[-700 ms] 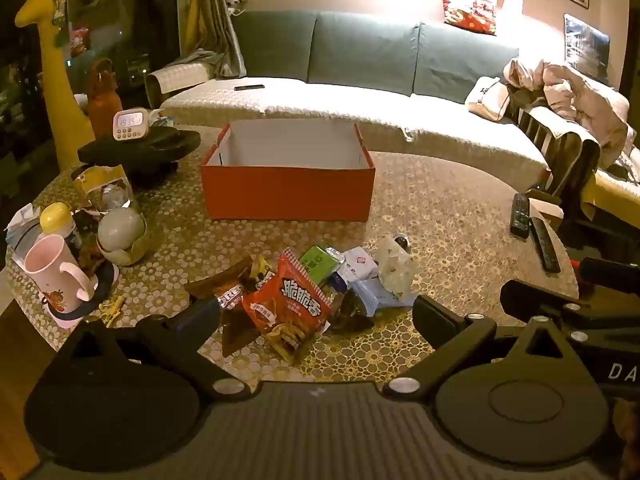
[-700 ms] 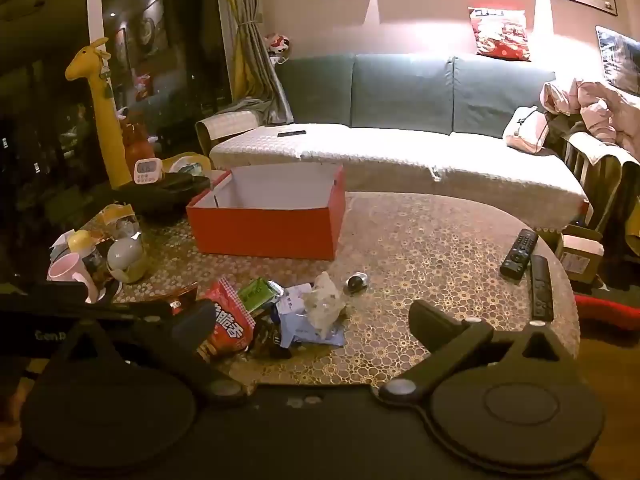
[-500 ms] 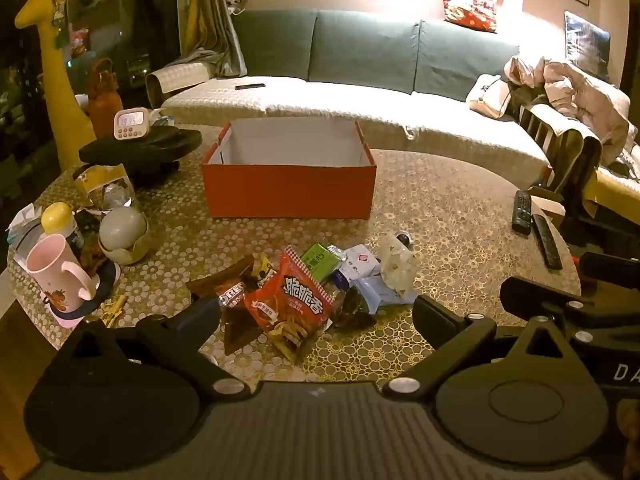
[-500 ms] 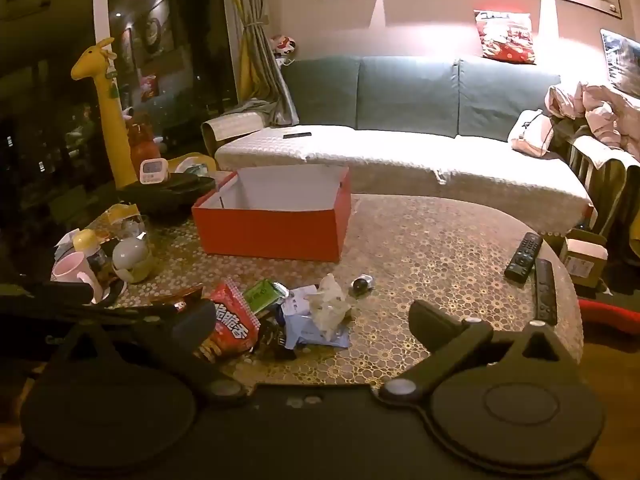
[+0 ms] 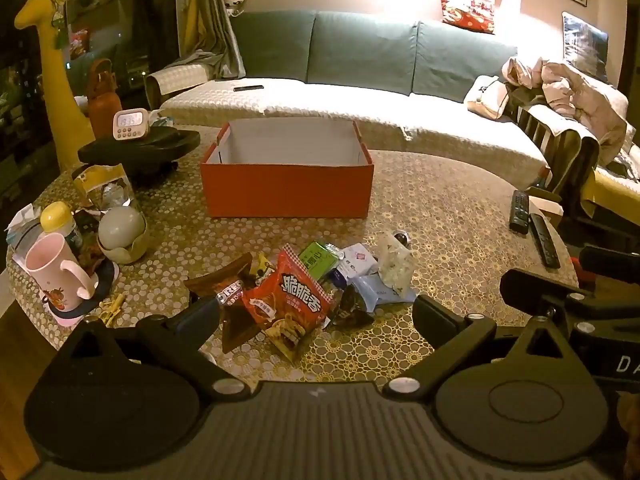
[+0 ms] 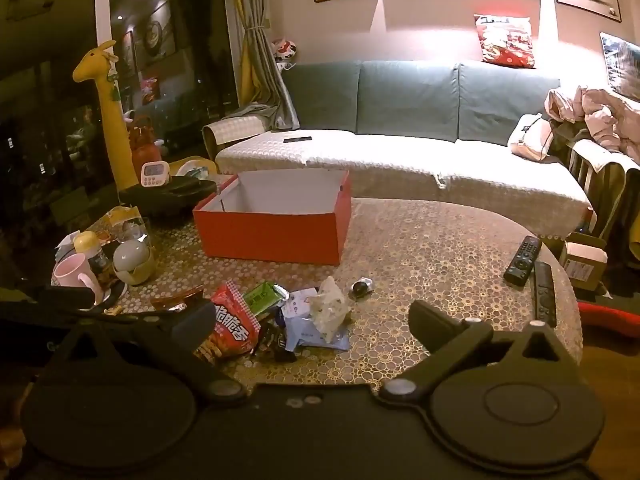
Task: Organize snacks
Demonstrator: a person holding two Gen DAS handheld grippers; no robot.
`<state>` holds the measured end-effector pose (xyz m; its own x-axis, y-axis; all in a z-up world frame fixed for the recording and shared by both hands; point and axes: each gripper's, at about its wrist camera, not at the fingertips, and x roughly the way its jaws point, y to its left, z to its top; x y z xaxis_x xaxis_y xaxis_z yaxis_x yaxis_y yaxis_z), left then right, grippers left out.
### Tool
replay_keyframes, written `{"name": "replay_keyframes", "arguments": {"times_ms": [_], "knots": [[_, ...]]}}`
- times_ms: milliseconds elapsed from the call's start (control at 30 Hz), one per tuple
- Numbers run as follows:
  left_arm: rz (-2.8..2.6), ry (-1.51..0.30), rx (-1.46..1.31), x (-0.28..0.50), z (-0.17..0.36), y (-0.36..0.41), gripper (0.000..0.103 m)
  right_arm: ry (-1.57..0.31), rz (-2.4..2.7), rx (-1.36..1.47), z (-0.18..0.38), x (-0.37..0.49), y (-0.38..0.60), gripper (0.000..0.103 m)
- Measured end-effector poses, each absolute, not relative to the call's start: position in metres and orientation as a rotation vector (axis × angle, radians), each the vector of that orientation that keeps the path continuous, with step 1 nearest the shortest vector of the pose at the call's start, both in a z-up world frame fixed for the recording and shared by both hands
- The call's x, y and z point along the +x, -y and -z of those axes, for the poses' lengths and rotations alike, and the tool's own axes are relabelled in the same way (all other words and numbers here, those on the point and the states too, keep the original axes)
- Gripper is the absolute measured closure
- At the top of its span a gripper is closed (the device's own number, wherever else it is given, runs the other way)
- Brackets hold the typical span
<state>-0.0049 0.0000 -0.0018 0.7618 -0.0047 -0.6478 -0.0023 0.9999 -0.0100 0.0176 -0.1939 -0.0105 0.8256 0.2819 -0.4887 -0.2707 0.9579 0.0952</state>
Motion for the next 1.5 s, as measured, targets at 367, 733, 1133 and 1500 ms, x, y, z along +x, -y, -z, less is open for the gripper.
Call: {"name": "replay_keyframes", "arguments": {"times_ms": [367, 733, 1133, 1500], "knots": [[0.004, -0.705, -0.013, -0.0054, 0.0012, 0.0025, 0.0, -0.512, -0.283, 0.016, 0.0093, 0.0142, 0.1926, 0.0], [0.004, -0.703, -0.013, -0.0064, 0.0022, 0.0021, 0.0, -0.509, -0.28, 0.01, 0.0089, 0.0138, 0.1924, 0.0], [0.005, -0.702, -0.016, -0.0068, 0.0029, 0.0015, 0.0, -0.508, -0.279, 0.009, 0.0085, 0.0131, 0.1922, 0.001], [0.005, -0.704, -0.019, -0.007, 0.0032, 0.0019, 0.0, -0.502, -0.285, 0.003, 0.0056, 0.0118, 0.1923, 0.001]]}}
